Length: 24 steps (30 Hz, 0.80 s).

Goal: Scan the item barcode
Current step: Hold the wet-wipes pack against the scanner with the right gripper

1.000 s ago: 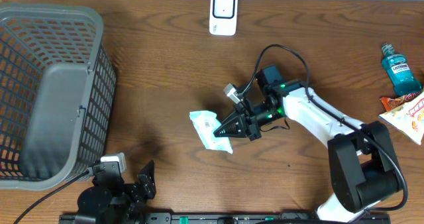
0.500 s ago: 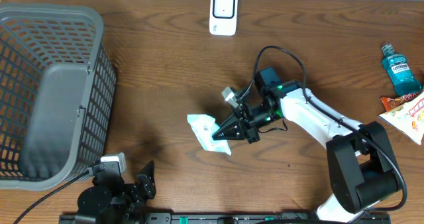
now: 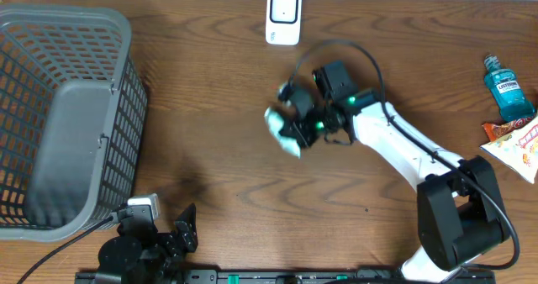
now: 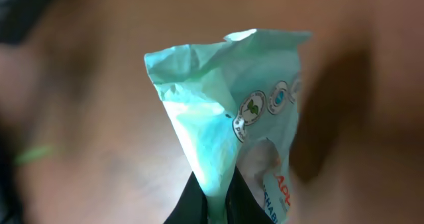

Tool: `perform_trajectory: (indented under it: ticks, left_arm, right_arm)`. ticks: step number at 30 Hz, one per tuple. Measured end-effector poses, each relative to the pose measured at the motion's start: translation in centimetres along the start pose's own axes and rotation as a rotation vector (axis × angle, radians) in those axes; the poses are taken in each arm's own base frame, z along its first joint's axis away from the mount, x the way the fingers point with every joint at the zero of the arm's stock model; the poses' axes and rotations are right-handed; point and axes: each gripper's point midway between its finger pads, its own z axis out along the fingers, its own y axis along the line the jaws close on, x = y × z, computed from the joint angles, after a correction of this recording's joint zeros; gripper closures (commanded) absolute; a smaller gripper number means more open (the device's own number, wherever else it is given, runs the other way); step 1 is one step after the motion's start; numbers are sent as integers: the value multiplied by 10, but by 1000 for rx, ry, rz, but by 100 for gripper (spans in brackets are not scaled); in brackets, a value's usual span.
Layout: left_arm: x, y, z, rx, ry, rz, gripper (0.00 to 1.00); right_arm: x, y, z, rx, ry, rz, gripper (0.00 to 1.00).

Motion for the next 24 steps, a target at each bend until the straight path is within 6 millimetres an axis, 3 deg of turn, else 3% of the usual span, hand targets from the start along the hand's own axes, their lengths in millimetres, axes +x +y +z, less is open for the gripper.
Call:
perform_trajectory:
  ticks: [8, 12, 17, 24]
  left_arm:
    - [0, 0, 0, 0, 0, 0, 14]
    - [0, 0, 0, 0, 1, 0, 14]
    - [0, 0, 0, 0, 0, 0, 14]
    - [0, 0, 0, 0, 0, 0, 14]
  right_arm:
    - [-48, -82, -35, 504, -50, -8, 99]
    - [-62, -121, -25, 651, -1, -41, 99]
    - [-104, -166, -5, 786, 6, -100, 99]
    - [-163, -200, 2, 914, -43, -187, 99]
